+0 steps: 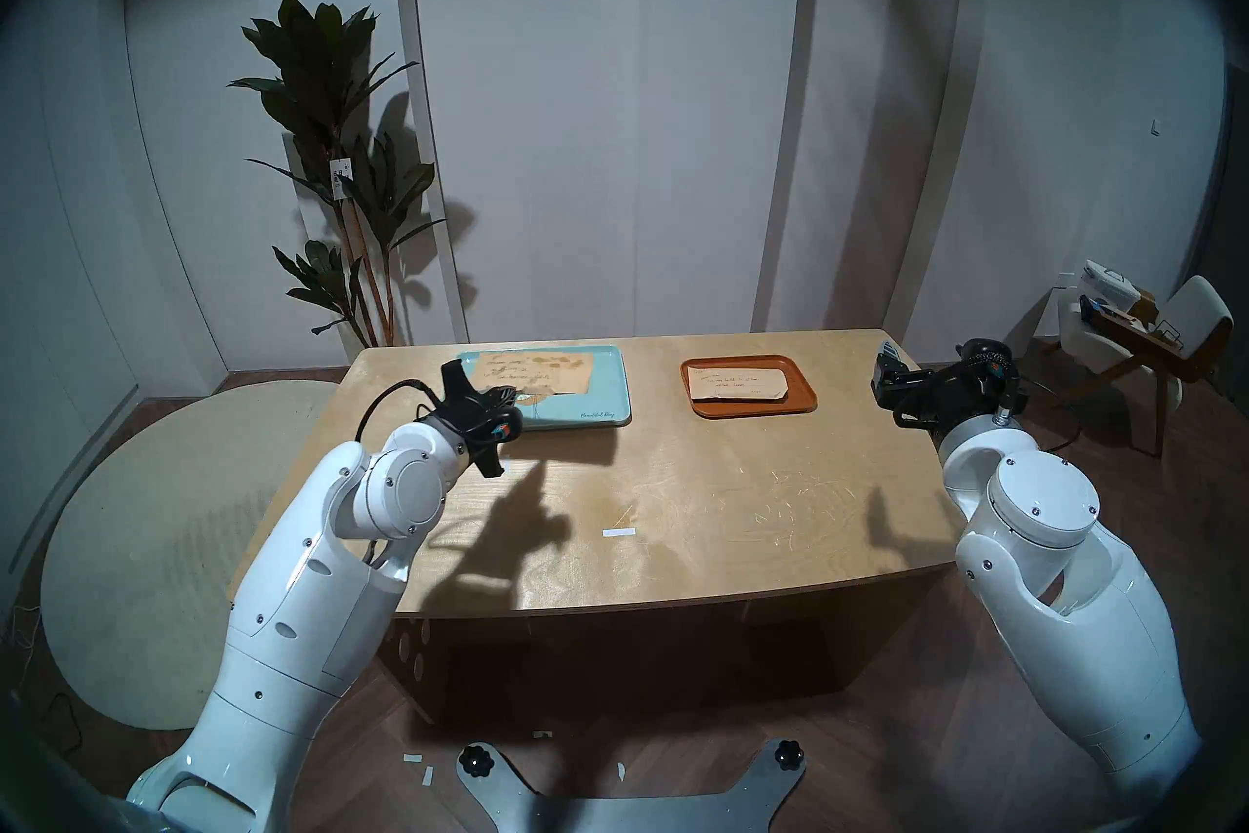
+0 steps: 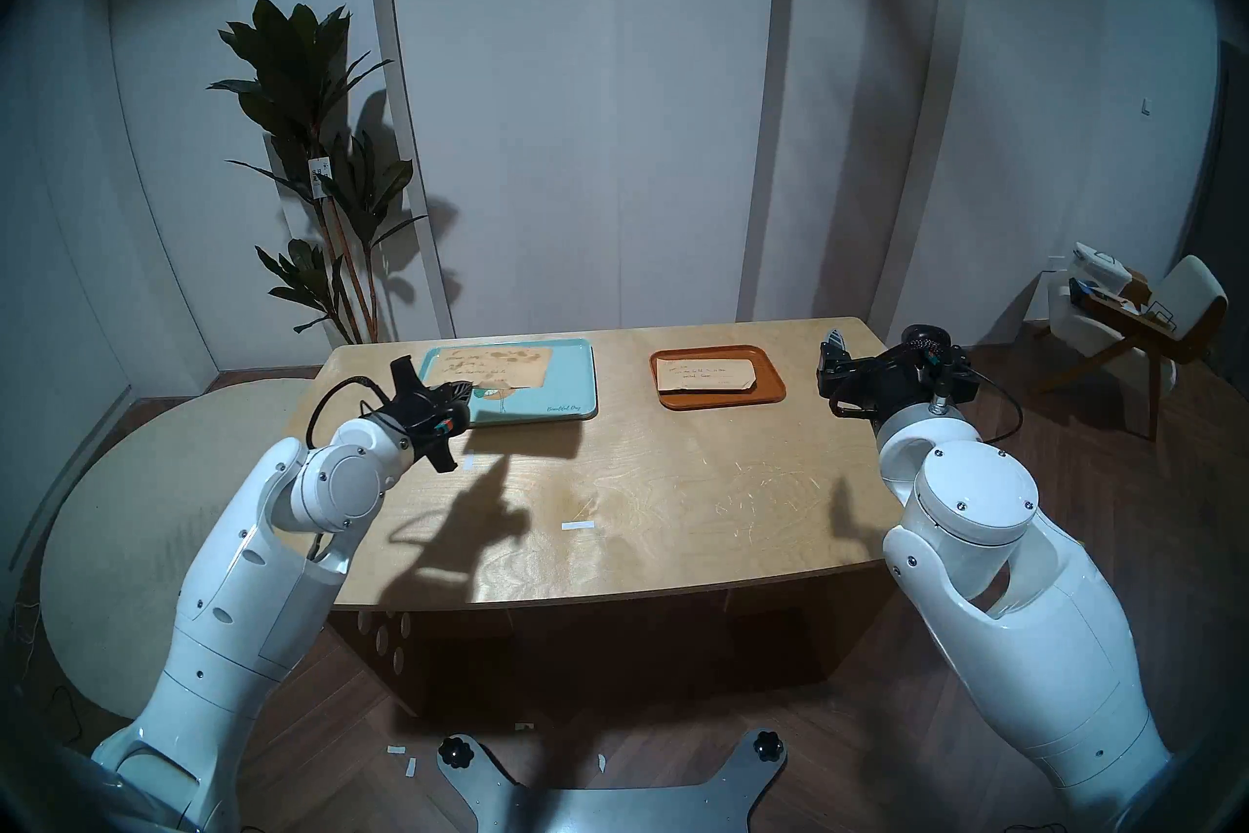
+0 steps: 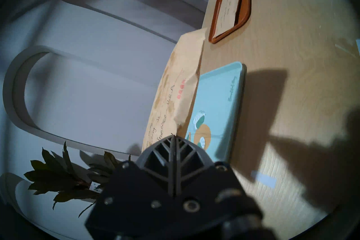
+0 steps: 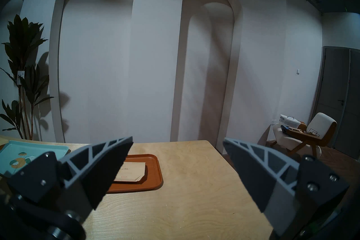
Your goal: Sort the mail into the trays, one tray per recipient
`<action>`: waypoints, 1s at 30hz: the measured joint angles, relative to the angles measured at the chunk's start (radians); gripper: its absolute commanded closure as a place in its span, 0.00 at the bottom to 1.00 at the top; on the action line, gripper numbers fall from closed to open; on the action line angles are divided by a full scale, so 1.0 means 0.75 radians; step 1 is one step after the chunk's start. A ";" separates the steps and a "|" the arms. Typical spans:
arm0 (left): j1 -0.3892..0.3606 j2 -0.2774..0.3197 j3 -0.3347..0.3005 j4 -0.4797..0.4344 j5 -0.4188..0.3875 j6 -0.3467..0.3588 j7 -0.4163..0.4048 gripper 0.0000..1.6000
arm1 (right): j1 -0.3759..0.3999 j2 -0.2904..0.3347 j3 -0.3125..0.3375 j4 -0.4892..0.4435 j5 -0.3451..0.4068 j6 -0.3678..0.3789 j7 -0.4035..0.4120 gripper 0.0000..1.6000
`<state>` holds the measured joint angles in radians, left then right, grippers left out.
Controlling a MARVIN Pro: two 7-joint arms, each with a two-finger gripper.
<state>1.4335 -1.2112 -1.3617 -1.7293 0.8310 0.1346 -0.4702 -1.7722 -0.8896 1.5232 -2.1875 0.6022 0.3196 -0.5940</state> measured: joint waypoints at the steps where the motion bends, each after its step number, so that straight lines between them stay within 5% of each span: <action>1: -0.007 -0.009 0.008 0.004 0.004 0.004 -0.002 1.00 | 0.000 0.000 0.000 0.000 0.000 0.000 0.000 0.00; 13: -0.147 -0.194 0.106 0.250 0.089 0.057 0.000 1.00 | 0.001 0.000 -0.001 0.001 0.000 0.000 0.000 0.00; 30: -0.314 -0.331 0.075 0.597 0.166 0.073 0.030 1.00 | 0.001 0.001 -0.003 0.003 -0.001 0.000 0.000 0.00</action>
<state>1.1977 -1.4592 -1.3056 -1.2815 0.9557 0.1895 -0.4479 -1.7711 -0.8888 1.5211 -2.1850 0.6018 0.3199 -0.5939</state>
